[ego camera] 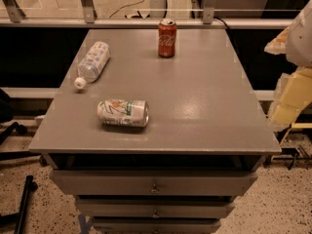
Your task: Place 7up can upright
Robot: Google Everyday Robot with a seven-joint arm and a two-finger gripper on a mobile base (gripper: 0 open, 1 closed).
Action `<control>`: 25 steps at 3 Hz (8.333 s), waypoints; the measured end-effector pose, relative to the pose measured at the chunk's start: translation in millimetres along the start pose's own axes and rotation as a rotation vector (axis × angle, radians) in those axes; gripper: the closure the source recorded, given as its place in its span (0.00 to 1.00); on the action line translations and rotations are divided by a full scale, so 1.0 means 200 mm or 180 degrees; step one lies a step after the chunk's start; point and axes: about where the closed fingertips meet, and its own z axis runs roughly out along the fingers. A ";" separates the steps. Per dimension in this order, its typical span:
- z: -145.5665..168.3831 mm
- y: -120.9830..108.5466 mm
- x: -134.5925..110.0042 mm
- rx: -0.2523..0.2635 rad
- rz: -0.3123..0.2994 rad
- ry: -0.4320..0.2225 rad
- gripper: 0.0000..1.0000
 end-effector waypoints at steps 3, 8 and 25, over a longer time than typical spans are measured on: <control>0.11 -0.19 -0.34 -0.0031 -0.0440 -0.0095 0.00; 0.34 -0.13 -1.09 -0.0417 -0.1068 -0.0521 0.00; 0.54 0.09 -1.52 -0.0281 -0.0674 -0.2064 1.00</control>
Offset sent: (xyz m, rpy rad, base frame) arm 0.0443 0.0270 0.0004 -0.0008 -0.0080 0.0613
